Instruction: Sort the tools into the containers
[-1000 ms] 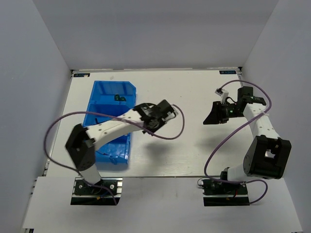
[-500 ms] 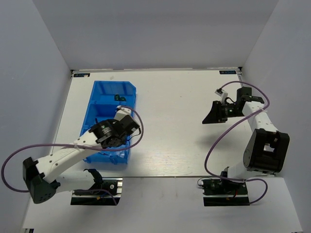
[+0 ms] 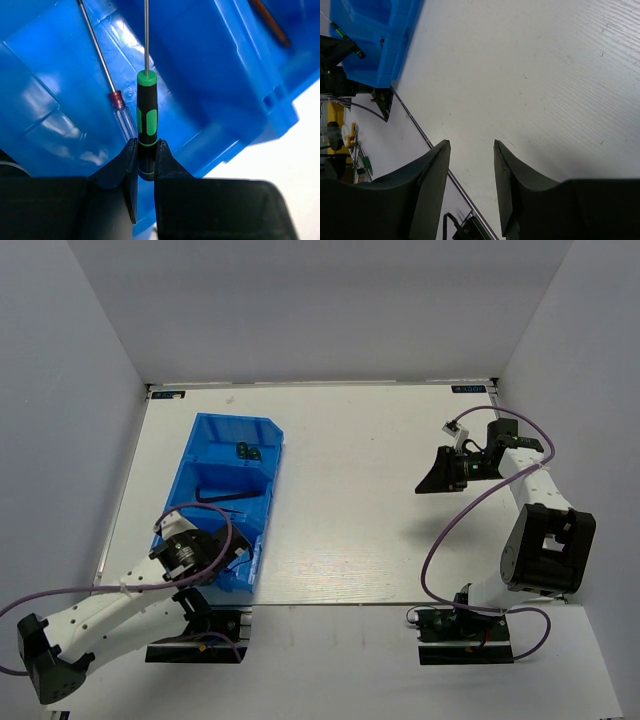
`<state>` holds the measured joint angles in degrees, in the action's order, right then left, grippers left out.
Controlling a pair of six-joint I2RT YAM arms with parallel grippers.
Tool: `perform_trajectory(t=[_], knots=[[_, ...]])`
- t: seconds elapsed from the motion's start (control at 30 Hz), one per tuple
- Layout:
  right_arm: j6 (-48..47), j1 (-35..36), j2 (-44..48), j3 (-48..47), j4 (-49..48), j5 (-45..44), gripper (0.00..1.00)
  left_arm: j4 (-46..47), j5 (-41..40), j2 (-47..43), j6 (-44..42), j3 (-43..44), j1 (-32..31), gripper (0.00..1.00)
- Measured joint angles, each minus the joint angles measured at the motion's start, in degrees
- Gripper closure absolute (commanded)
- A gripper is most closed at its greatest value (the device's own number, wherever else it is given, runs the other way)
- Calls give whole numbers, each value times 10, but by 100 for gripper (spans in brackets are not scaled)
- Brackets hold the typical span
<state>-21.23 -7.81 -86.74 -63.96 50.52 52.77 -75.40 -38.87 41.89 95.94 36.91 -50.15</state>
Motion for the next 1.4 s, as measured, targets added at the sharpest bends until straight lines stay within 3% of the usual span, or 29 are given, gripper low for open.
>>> perform_trajectory(t=[0.07, 0.1, 0.13, 0.17, 0.2, 0.3, 0.37, 0.5, 0.53, 0.57, 0.6, 0.77, 0.8, 0.83, 0.87, 0.9, 1.03, 1.27, 1.4], knots=[[-1, 0, 0, 0, 2, 2, 53, 2, -7, 17, 35, 4, 0, 100], [-2, 0, 0, 0, 3, 2, 52, 6, -10, 24, 46, 6, 0, 92], [-2, 0, 0, 1, 3, 3, 52, 10, -12, 31, 59, 8, 0, 75], [-2, 0, 2, 2, 4, 3, 50, 12, -12, 36, 67, 10, 0, 40], [-3, 0, 4, 4, 4, 4, 48, 17, -12, 39, 72, 10, 1, 28], [-8, 0, 12, 11, 7, 7, 47, 41, -19, 41, 83, 18, 2, 5], [-17, 0, 17, 13, 15, 10, 45, 53, -23, 43, 63, 29, 2, 0], [-35, 0, 21, 18, 30, 14, 42, 76, -37, 95, -59, 126, 3, 2], [-40, 1, 21, 19, 34, 14, 42, 88, -41, 117, -102, 165, 3, 10], [-45, 2, 21, 19, 38, 14, 44, 99, -45, 140, -144, 204, 3, 38], [-48, 3, 21, 19, 39, 14, 48, 119, -48, 166, -192, 246, 1, 99], [-60, 10, 21, 19, 51, 14, 53, 169, -51, 221, -365, 346, -7, 97], [-61, 11, 21, 19, 52, 14, 53, 163, -51, 223, -377, 352, -6, 74], [-63, 12, 21, 19, 53, 14, 53, 152, -52, 224, -390, 355, -4, 23], [-63, 12, 21, 19, 54, 14, 53, 139, -54, 222, -396, 355, -2, 5], [-65, 13, 21, 19, 56, 13, 53, 125, -53, 220, -400, 355, -1, 0], [-71, 17, 20, 19, 63, 12, 53, 61, -38, 204, -380, 356, 9, 0], [-57, 35, 5, 19, 59, 11, 53, 6, 28, 167, -159, 292, 25, 2], [-45, 45, 3, 19, 53, 12, 53, 16, 26, 178, -69, 240, 28, 25]])
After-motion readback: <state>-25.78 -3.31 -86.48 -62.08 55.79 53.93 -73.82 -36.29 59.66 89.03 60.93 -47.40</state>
